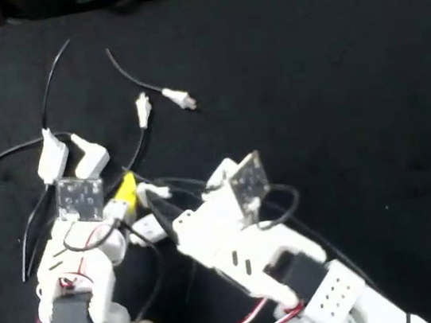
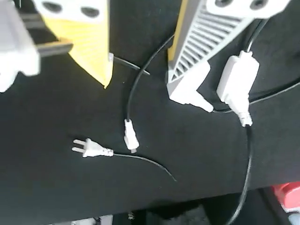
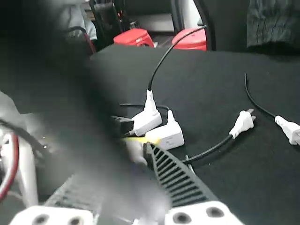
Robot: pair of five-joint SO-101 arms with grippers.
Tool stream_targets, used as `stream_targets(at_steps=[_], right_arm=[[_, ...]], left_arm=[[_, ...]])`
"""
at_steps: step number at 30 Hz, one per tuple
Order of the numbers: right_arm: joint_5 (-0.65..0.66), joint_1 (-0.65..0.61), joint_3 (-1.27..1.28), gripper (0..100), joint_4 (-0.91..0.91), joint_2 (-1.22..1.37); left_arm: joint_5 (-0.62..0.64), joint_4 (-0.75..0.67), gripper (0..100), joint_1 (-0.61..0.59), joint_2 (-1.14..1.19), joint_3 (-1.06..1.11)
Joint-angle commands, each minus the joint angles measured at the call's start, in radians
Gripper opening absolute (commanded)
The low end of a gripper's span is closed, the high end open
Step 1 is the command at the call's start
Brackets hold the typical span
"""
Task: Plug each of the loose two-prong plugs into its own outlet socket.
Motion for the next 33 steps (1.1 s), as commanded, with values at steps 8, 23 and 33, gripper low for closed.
stream_targets(at_steps=[8,23,33], right_arm=[[0.077,0.018,-0.151,1.2,0.169,-0.001],[0.16,0.015,-0.555,1.2,0.347,0.805],[0.16,0.077,-0.684,1.2,0.348,1.047]], left_arm=[[-0.04,-0.017,20,-0.042,-0.003,-0.012],[-0.433,0.213,19,-0.453,-0.003,0.153],[-0.431,0.213,19,-0.458,0.0,0.153]])
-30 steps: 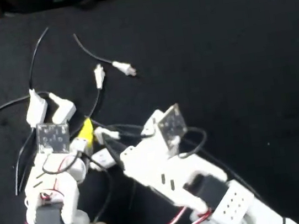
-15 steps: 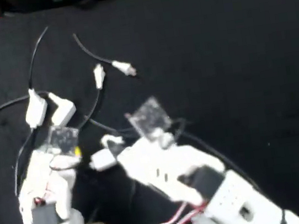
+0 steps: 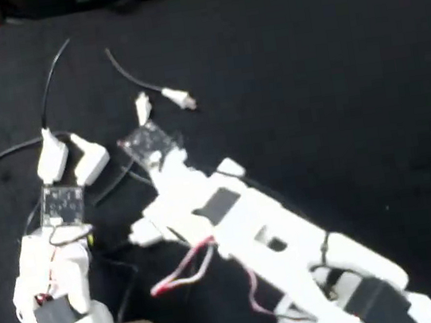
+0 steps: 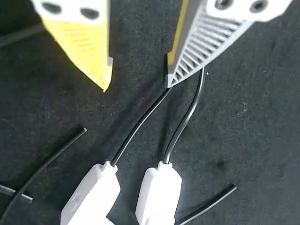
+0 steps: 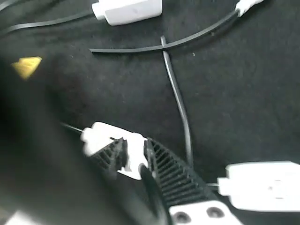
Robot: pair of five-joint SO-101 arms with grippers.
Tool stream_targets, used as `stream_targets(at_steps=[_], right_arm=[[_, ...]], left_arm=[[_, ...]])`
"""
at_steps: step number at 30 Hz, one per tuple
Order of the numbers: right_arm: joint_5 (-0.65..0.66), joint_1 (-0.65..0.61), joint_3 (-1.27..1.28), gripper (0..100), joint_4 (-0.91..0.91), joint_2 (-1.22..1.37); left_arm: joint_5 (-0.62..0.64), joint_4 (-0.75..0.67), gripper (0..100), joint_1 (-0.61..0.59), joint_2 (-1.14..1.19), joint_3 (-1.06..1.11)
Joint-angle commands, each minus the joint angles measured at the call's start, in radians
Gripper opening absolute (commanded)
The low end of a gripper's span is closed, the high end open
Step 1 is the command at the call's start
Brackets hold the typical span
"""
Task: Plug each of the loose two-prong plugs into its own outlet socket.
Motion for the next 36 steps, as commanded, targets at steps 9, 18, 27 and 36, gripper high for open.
stream_targets(at_steps=[9,18,27,36], right_arm=[[0.008,0.055,-0.096,1.2,0.006,0.116],[0.003,0.066,-0.163,1.2,0.124,0.114],[-0.058,0.066,-0.073,1.2,0.143,-0.094],[-0.195,0.011,-0.019,1.2,0.133,-0.01]], left_arm=[[-0.005,0.002,19,-0.007,0.002,0.019],[-0.005,0.002,19,-0.005,0.002,0.019],[-0.005,0.002,19,-0.004,0.002,0.019],[-0.005,0.002,19,-0.008,0.002,0.019]])
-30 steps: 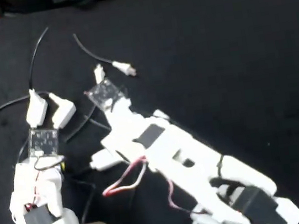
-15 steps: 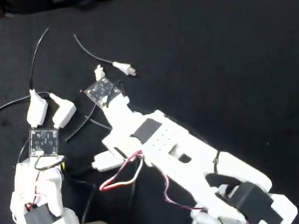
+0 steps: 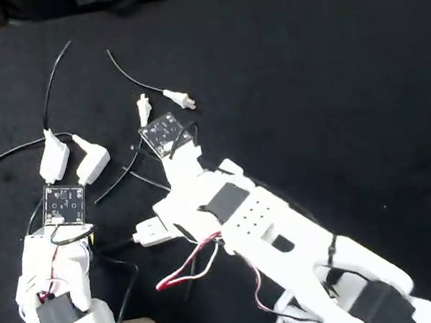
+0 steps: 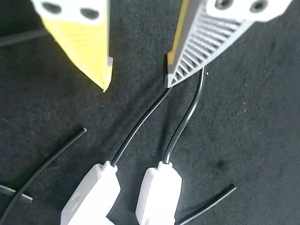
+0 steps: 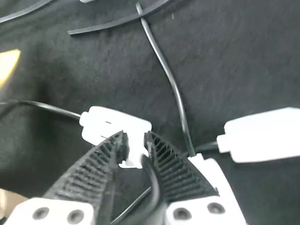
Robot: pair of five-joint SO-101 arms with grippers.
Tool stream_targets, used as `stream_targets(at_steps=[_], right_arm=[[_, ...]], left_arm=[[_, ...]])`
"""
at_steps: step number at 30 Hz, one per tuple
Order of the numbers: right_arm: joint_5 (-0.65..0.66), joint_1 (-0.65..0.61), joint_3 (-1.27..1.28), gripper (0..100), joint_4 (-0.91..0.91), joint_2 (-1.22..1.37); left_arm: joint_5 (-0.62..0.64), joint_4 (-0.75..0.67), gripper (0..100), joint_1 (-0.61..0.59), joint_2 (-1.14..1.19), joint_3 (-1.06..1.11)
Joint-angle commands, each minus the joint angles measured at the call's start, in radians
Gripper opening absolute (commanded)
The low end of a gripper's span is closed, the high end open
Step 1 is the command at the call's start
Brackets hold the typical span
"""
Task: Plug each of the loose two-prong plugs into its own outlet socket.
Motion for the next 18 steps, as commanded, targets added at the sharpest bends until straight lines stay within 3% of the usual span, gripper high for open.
stream_targets(at_steps=[1,11,18], right_arm=[[-0.046,-0.012,-0.012,1.2,-0.015,0.056],[-0.064,-0.009,-0.005,1.2,-0.048,0.093],[-0.08,0.061,-0.007,1.2,-0.031,0.091]], left_arm=[[-0.005,0.002,19,-0.008,0.002,0.019],[-0.005,0.002,19,-0.008,0.002,0.019],[-0.005,0.002,19,-0.008,0.002,0.019]])
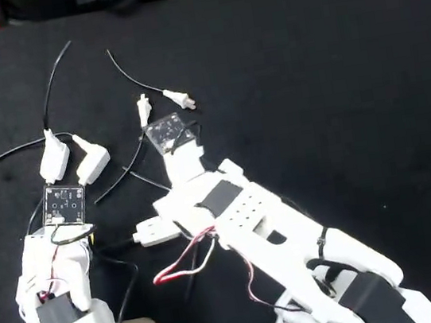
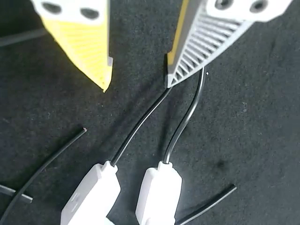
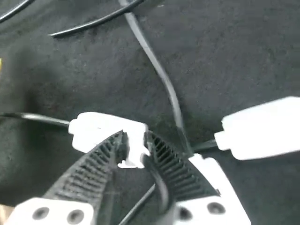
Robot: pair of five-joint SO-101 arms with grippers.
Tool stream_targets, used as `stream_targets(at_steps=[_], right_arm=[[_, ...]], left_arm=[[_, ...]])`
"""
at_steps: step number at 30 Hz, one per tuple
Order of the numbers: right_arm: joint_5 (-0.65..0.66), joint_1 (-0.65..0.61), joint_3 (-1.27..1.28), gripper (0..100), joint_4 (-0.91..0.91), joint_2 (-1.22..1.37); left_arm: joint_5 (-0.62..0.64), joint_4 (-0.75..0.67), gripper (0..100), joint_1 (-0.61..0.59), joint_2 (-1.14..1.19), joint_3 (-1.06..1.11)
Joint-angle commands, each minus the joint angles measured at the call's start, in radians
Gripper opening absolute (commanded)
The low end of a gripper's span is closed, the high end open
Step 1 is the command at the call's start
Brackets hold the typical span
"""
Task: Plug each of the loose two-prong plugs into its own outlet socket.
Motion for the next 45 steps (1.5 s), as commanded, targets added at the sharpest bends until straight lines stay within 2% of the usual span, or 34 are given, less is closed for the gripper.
stream_targets(at_steps=[1,8,13,21,28,35,40,43,45], right_arm=[[-0.014,0.038,-0.007,1.2,0.014,0.008],[-0.034,0.031,-0.004,1.2,0.014,0.012],[-0.034,-0.058,0.021,1.2,-0.032,0.039],[-0.034,-0.13,-0.03,1.2,-0.048,0.2],[-0.034,-0.196,-0.025,1.2,-0.002,0.166],[0.017,-0.198,0.013,1.2,-0.008,0.093],[0.115,-0.186,0.071,1.2,-0.16,0.07],[0.184,-0.123,0.101,1.2,-0.298,0.044],[0.203,-0.083,0.097,1.2,-0.321,0.004]], left_arm=[[-0.005,0.002,19,-0.008,0.002,0.019],[-0.005,0.0,19,-0.007,0.002,0.019],[-0.005,0.0,19,-0.007,0.002,0.019],[-0.005,0.0,19,-0.008,0.002,0.019],[-0.005,0.0,19,-0.008,0.002,0.019],[-0.005,0.0,19,-0.008,0.003,0.019],[-0.005,0.0,19,-0.008,0.003,0.019],[-0.005,0.0,19,-0.008,0.003,0.019],[-0.005,0.0,19,-0.007,0.003,0.019]])
